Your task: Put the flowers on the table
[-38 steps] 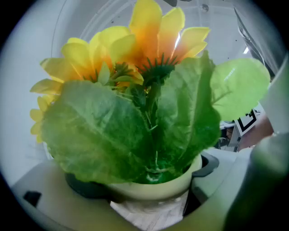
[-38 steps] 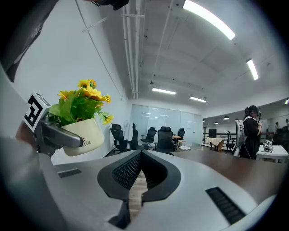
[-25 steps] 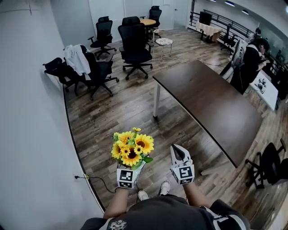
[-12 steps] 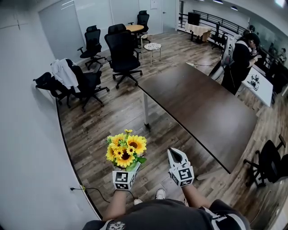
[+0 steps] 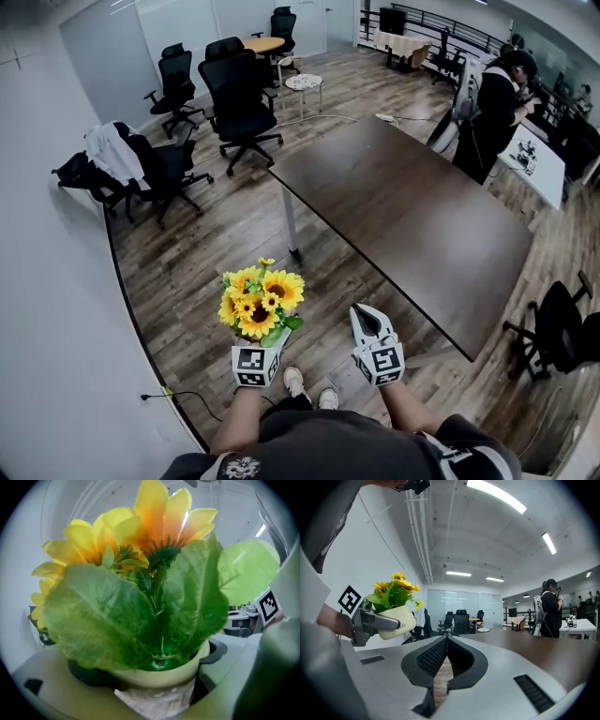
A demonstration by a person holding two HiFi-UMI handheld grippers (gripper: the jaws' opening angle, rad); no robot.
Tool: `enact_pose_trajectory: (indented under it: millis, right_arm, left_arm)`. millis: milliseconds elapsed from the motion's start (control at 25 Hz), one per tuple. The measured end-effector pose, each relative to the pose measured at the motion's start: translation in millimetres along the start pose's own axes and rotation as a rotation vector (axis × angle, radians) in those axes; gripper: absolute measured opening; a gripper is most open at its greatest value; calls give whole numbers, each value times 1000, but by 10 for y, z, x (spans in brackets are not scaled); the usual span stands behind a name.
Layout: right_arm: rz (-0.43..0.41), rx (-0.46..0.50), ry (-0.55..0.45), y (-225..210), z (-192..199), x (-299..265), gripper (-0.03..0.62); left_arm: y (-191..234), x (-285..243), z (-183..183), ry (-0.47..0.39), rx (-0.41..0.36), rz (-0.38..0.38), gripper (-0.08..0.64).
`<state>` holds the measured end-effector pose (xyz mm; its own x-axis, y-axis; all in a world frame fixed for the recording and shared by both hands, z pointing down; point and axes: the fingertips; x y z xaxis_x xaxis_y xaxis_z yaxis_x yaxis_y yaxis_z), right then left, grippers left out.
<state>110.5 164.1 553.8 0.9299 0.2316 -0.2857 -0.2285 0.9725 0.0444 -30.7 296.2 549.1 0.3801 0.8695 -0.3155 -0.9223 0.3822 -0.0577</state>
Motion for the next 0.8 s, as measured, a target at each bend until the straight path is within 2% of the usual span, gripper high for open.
enact_pose_trajectory:
  millis: [160,280,480,800]
  right_arm:
    - [31,-13,10,-176,-17,-205,23]
    - [51,-40,-22,-298,-128,-394,23]
    - [93,-17,-71,-394,-425,-826,23]
    - [116,-6,-77,-476,-670,-1400,23]
  left_arm:
    - [78,-313,-48,1,9,21,543]
    - [207,-625,-74,0,33,28,543]
    - [462,-1085,-314,-33,4,70,543]
    - [853,-1549,-465,-35,-6,123,543]
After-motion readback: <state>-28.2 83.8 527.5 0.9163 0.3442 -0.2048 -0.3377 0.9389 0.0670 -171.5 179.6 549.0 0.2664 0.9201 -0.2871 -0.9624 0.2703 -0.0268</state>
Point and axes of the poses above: the fingertips, and each gripper's own axes: x backward along the fingers, y to its left, z out of its underside, and after that the axes turned 10 degrees about y, right-handed
